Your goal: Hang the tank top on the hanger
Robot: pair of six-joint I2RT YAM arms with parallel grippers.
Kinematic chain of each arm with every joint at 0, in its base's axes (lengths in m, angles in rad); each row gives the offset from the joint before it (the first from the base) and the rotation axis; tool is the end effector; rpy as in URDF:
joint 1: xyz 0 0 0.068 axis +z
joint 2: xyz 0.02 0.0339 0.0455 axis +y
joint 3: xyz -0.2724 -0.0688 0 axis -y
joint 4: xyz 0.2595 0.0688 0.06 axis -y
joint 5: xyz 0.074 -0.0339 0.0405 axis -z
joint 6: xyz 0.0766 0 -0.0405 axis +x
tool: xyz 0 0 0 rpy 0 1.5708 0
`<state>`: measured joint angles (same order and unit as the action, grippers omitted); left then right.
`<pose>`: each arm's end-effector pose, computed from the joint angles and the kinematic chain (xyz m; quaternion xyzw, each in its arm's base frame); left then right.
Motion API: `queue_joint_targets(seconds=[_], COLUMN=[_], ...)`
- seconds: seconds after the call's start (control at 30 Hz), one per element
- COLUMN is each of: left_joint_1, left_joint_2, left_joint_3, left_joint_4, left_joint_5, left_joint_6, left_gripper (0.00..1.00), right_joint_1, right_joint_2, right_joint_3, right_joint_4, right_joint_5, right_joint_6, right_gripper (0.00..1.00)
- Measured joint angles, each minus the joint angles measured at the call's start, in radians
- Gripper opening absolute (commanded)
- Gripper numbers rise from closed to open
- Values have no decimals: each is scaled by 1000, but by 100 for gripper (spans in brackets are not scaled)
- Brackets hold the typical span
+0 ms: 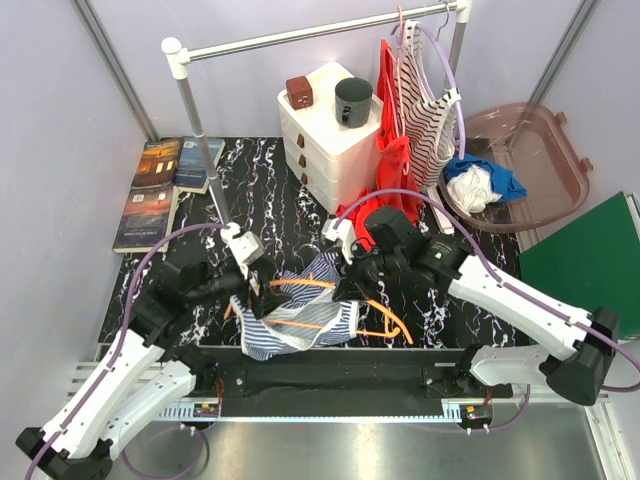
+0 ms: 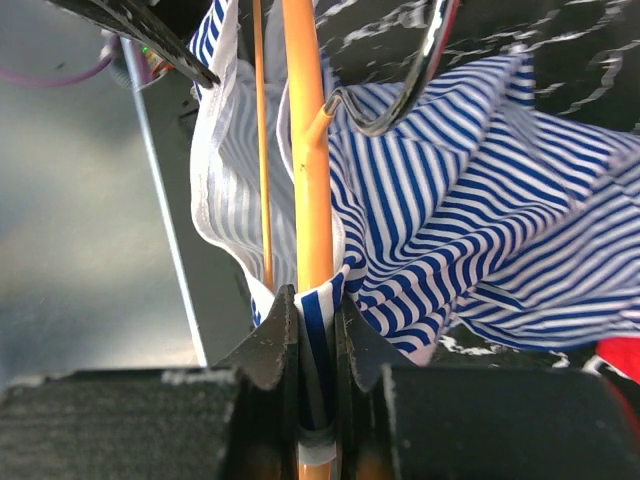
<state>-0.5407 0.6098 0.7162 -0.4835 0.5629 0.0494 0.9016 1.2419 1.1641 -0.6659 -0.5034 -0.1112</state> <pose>0.1310 -0.1264 0.3056 0.3804 0.7148 -0.3541 0.4678 0.1567 0.2576 0.3154 -0.5177 0.7270 0.3603 0.2714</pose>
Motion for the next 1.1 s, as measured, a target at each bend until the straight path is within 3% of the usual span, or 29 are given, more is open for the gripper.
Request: queue_joint_targets(seconds=[0.27,0.47,0.63,0.9,1.1], left_joint_1=[19,28,29,40,41], left_joint_2=[-147,-300,-309,-246,-266], left_joint_3=[0,-18,-23,-23,-23], left_joint_4=[37,94,92,64,65], left_joint_5=[-212,-446,-616,-706,-734], left_joint_6=[-27,-63,-86,-104,-110], left_gripper=[99,99,99,99,99], right_joint_1=[0,0,0,0,0], right_joint_2=[-76,-77,-82,-140,-106], right_joint_3=[-32,-49,-48,-26,92], right_joint_4=[69,102,126,166,175], right_joint_5=[155,277,402,554,621], right_joint_6=[76,139,179,207,198], right_gripper=[0,0,0,0,0])
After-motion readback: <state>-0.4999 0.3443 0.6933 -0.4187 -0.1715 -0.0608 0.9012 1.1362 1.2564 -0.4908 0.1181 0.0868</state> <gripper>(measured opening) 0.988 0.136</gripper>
